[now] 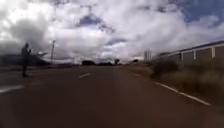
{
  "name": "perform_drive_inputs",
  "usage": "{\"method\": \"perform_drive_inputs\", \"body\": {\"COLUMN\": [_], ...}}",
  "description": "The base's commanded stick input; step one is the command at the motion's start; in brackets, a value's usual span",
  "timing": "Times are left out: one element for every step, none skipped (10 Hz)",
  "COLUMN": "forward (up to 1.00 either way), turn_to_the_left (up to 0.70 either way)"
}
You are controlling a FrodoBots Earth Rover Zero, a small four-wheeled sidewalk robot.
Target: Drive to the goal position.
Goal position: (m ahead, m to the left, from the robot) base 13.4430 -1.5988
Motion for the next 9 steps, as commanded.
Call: {"method": "perform_drive_inputs", "body": {"forward": [0.70, 0.70, 0.70, 0.70, 0.70, 0.70, 0.70, 0.70, 0.70], "turn_to_the_left": [0.01, -0.11, -0.20, -0.23, -0.26, -0.29, 0.05, 0.05, 0.05]}}
